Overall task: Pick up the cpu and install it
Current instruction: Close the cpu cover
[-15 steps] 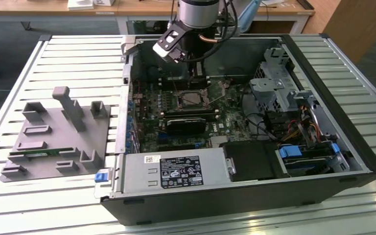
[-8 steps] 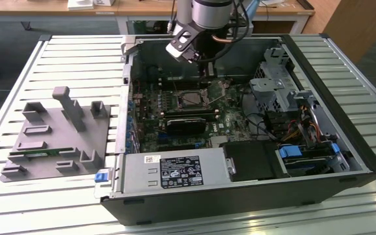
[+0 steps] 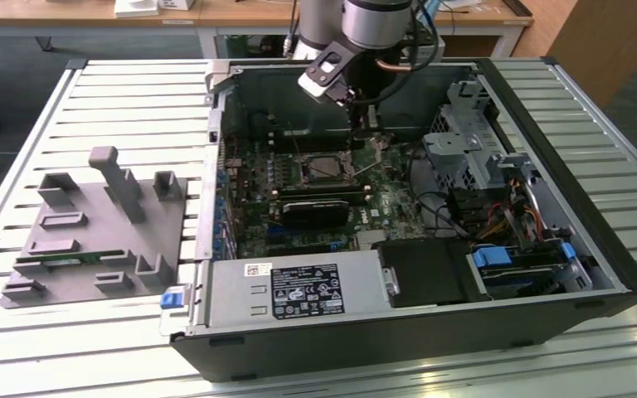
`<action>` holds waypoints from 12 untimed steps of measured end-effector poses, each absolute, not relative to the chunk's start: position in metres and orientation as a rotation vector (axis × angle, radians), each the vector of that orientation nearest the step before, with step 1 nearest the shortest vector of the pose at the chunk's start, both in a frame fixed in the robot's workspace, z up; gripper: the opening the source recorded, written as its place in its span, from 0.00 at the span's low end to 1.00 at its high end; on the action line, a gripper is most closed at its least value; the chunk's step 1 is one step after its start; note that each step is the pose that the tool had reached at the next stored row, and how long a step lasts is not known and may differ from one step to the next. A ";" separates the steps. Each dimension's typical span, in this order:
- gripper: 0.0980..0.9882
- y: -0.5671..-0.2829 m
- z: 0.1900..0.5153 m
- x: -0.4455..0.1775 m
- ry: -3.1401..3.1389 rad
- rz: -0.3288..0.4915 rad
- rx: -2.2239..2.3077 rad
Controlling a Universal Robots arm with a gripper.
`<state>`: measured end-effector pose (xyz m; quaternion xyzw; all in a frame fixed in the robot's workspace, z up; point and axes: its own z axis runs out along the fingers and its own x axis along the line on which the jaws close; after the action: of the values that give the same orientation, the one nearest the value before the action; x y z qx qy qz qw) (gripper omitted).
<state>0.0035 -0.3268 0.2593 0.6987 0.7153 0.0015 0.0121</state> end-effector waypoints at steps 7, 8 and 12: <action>0.01 -0.325 0.259 0.027 2.230 0.004 2.178; 0.01 -0.325 0.259 0.029 2.230 0.004 2.178; 0.01 -0.323 0.259 0.034 2.230 0.004 2.178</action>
<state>0.0341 -0.3227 0.2586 0.6987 0.7153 0.0014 0.0121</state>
